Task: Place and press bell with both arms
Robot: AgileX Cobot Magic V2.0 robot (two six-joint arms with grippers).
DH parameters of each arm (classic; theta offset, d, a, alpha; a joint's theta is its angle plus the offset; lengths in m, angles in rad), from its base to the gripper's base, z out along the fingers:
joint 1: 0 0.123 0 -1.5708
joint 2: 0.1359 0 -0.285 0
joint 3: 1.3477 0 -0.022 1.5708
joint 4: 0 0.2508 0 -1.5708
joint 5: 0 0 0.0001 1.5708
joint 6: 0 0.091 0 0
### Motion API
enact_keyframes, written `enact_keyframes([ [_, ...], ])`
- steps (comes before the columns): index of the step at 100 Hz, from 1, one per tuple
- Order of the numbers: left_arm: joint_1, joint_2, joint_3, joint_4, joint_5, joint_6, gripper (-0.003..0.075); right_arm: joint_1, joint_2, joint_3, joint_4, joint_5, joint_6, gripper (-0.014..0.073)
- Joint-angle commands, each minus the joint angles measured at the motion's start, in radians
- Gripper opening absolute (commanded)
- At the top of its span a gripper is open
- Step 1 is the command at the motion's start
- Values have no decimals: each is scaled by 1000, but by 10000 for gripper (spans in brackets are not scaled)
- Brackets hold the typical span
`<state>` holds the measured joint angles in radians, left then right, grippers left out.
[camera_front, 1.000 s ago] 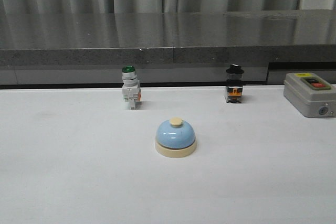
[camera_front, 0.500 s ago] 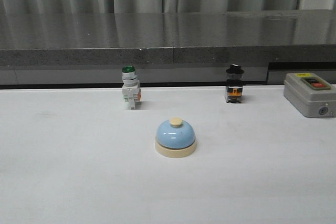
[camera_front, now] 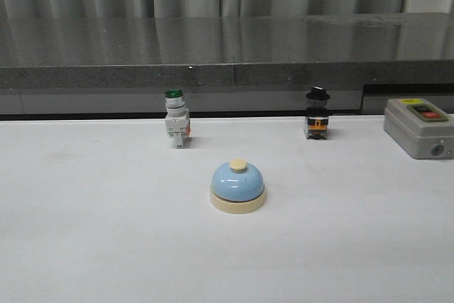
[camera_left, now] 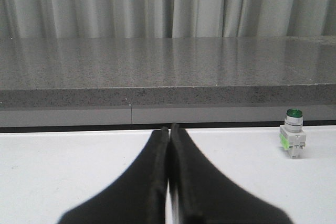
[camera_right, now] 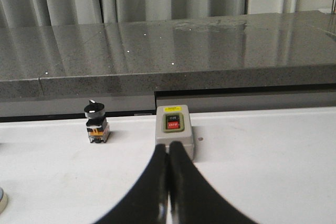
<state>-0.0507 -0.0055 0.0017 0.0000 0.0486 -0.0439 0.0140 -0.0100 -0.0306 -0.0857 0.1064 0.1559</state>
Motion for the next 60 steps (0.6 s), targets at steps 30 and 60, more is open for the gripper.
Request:
enact_keyframes([
  [30,2,-28,42,-6,-69,-9,-20,-7,384,-358,13,107,-3,-60],
  [60,2,-28,42,-6,-69,-9,-20,15,755,-601,14,215,-5,-60],
])
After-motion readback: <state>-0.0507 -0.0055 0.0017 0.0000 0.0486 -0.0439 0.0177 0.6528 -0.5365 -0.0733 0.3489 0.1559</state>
